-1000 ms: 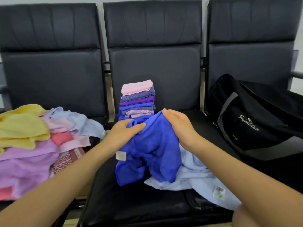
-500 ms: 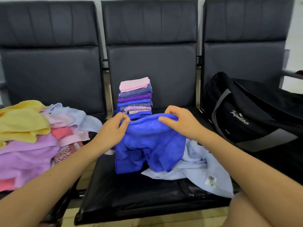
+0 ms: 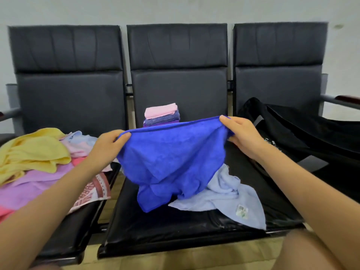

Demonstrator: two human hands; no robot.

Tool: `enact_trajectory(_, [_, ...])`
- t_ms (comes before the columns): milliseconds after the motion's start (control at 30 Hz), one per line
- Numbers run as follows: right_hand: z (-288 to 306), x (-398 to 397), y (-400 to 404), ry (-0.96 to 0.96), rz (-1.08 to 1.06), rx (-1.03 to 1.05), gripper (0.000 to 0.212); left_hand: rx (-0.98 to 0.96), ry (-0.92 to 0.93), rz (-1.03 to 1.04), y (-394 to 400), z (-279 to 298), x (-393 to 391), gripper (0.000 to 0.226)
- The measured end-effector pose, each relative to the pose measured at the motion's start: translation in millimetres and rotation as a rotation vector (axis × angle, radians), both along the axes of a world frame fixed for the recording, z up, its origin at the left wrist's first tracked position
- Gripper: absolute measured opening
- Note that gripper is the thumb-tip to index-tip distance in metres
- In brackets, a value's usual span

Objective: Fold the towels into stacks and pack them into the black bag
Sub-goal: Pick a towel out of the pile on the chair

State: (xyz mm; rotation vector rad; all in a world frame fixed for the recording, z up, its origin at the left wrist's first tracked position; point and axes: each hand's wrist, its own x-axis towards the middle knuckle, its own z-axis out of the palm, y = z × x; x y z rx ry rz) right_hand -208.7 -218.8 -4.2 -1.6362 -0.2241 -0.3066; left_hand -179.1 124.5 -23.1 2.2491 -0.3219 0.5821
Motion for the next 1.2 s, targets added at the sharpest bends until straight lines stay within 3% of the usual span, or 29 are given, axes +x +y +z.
enact_trajectory(67, [19, -8, 8, 0.004, 0.035, 0.144, 0.026, -0.269, 0.057, 0.021, -8, 15, -4, 0.027])
enact_trajectory(167, [46, -17, 21, 0.044, 0.074, 0.317, 0.034, -0.735, 0.196, -0.152, -31, 39, -18, 0.027])
enact_trajectory(267, [68, -24, 26, 0.07, 0.105, 0.465, 0.039, -0.917, 0.317, -0.304, -47, 64, -26, 0.028])
enact_trajectory(367, [77, -22, 17, 0.101, 0.101, 0.563, 0.046, -0.876, 0.399, -0.387, -49, 80, -26, 0.025])
enact_trajectory(467, [67, -9, 2, 0.177, 0.046, 0.534, 0.033, -0.734, 0.551, -0.347, -41, 70, -14, 0.013])
enact_trajectory(533, [43, 9, -11, 0.288, -0.057, 0.451, 0.028, -0.442, 0.6, -0.238, -39, 47, 0, 0.004])
enact_trajectory(633, [-12, 30, -23, 0.479, -0.194, 0.267, 0.022, 0.033, 0.493, -0.063, -39, -1, 19, 0.013])
enact_trajectory(767, [-72, 56, -29, 0.561, -0.389, 0.003, 0.018, 0.295, 0.364, -0.057, -27, -53, 44, 0.025])
enact_trajectory(833, [-90, 71, -35, 0.513, -0.44, -0.144, 0.03, 0.255, 0.358, -0.033, -23, -65, 55, 0.021])
enact_trajectory(900, [-104, 84, -39, 0.473, -0.418, -0.211, 0.032, 0.094, 0.392, 0.0, -21, -72, 64, 0.017])
enact_trajectory(1067, [-123, 111, -39, 0.388, -0.456, -0.343, 0.03, -0.283, 0.474, 0.06, -22, -89, 87, 0.035])
enact_trajectory(1200, [-124, 129, -37, 0.287, -0.5, -0.389, 0.039, -0.278, 0.457, 0.209, -25, -96, 110, 0.034])
